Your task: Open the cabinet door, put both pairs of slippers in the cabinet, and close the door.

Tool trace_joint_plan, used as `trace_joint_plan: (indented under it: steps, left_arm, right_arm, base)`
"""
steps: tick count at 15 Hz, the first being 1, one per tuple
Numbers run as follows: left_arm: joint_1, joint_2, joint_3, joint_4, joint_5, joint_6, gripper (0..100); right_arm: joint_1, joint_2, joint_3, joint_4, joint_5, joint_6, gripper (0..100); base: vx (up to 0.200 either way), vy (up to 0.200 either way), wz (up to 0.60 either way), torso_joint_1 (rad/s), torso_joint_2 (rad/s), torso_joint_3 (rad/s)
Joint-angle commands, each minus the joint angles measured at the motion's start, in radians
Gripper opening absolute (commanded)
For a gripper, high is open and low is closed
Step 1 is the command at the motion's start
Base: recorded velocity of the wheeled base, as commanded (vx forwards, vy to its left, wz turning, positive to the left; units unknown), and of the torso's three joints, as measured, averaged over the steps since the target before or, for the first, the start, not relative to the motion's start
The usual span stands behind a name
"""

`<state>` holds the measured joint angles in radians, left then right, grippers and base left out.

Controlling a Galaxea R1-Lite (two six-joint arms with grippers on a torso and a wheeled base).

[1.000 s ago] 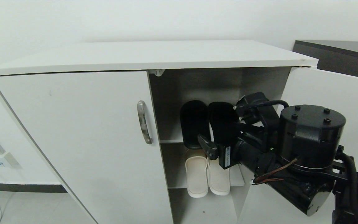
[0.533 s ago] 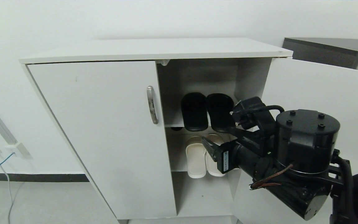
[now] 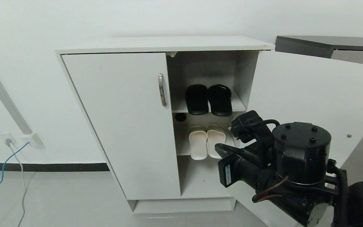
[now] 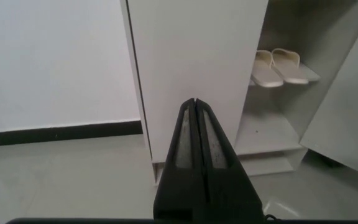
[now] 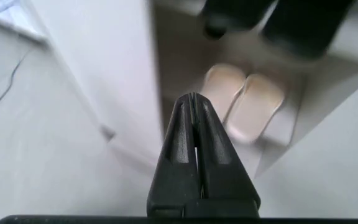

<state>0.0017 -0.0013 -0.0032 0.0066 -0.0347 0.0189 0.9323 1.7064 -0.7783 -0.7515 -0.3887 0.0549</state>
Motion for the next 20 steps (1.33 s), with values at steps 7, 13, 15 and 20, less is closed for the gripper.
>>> trace_joint_plan:
  steps: [7, 13, 15, 20]
  left_arm:
    - [0.0, 0.001, 0.0, 0.0, -0.001, 0.001, 0]
    - [0.0, 0.001, 0.0, 0.0, -0.001, 0.001, 0]
    - [0.0, 0.001, 0.0, 0.0, -0.001, 0.001, 0]
    - [0.0, 0.001, 0.0, 0.0, -0.001, 0.001, 0]
  right_arm:
    - [-0.01, 0.009, 0.021, -0.002, 0.005, -0.015, 0]
    - [-0.01, 0.009, 0.024, 0.0, 0.005, -0.021, 0]
    - [-0.01, 0.01, 0.025, 0.0, 0.005, -0.02, 0]
    - [-0.01, 0.01, 0.027, 0.0, 0.005, -0.021, 0]
  base:
    - [0.0, 0.0, 0.0, 0.0, 0.0, 0.0]
    - [0.0, 0.0, 0.0, 0.0, 0.0, 0.0]
    - [0.0, 0.0, 0.0, 0.0, 0.0, 0.0]
    - [0.0, 0.0, 0.0, 0.0, 0.0, 0.0]
